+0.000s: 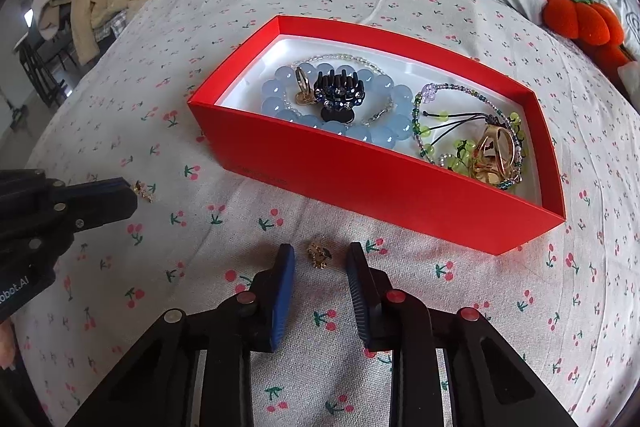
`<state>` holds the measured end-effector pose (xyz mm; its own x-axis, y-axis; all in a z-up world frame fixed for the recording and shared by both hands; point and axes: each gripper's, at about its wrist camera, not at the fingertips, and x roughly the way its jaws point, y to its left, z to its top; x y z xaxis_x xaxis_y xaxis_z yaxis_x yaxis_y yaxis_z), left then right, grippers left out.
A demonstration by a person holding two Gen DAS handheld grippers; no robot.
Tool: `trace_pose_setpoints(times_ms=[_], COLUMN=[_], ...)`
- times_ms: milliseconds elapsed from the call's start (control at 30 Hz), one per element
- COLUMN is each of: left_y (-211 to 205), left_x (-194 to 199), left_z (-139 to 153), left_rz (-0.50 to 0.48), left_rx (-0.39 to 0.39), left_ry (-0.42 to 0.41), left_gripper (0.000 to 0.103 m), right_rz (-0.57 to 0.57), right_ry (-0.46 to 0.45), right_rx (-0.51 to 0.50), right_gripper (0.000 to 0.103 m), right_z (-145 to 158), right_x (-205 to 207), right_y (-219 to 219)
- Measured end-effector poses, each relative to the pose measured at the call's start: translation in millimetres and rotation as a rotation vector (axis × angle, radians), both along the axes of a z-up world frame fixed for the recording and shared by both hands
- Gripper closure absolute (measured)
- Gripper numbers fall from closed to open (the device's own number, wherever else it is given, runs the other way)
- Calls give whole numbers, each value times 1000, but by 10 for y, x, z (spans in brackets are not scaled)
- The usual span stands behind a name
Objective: Organize jewelry
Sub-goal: 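Grasp a small earring with the left tool while the right tool grasps another earring, then lower both earrings into the red box and open both tools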
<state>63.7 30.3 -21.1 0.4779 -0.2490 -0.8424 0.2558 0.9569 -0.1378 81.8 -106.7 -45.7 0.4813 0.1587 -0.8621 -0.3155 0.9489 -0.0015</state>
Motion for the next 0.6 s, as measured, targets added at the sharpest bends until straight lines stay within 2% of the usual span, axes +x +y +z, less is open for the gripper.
trace_pose_setpoints(times_ms=[133, 267, 433, 600], left_y=[-2, -8, -17, -40], left_x=[-22, -35, -24, 14], left_z=[3, 5, 31, 143], left_rz=[4, 4, 9, 11], left_rx=[4, 7, 4, -19], left_ry=[-1, -1, -6, -27], left_gripper=[99, 99, 99, 99], right_rz=[17, 26, 4, 1], right_ry=[4, 10, 30, 6], right_rx=[10, 15, 62, 95], right_gripper=[92, 97, 97, 97], right_z=[-2, 11, 79, 256], right_x=[-2, -5, -1, -28], right_y=[40, 43, -64, -172])
